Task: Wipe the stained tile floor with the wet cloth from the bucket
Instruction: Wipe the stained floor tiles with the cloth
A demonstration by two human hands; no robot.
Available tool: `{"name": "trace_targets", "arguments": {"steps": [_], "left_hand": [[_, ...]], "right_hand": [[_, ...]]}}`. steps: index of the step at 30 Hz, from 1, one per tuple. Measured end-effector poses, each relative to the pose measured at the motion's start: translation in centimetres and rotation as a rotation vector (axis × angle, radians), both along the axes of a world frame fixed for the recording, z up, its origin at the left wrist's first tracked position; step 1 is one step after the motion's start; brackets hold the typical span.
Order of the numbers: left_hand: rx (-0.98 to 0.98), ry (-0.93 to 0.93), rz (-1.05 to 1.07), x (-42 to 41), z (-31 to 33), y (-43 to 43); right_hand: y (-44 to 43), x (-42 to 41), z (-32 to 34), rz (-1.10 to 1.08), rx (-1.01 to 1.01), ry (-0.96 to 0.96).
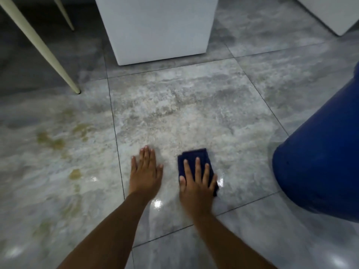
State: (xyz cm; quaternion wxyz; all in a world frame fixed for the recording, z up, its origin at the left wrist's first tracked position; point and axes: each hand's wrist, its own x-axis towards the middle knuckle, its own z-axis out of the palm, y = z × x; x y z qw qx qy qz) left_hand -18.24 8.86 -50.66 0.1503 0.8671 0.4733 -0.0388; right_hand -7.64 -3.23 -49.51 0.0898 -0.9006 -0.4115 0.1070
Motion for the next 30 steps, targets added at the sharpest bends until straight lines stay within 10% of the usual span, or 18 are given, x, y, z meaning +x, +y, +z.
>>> {"name": "trace_targets", "arguments": {"steps": [10, 17, 22, 26, 30], "left_hand": [[0.017, 0.014, 0.049, -0.4, 0.1, -0.5], [0.052, -0.021, 0.044, -0.9, -0.2, -0.4], [0.018, -0.046, -0.035, 0.1, -0.5, -0.8], [0.006, -0.048, -0.022, -0.2, -0.9, -1.2], [0.041, -0.091, 0.082, 1.4, 0.6, 2.0]], "right_hand": [[-2.6, 3.5, -1.1, -0.428, -0.009, -0.033], [2.2, 3.7, -0.7, -0.076, -0.028, 0.003], [-2.1, 12.5, -1.0, -0.381, -0.155, 0.017], [-6.7, 6.5, -1.1, -0.621, -0.1, 0.025], [-3.4, -3.1, 0.3, -0.364, -0.018, 0.039]]}}
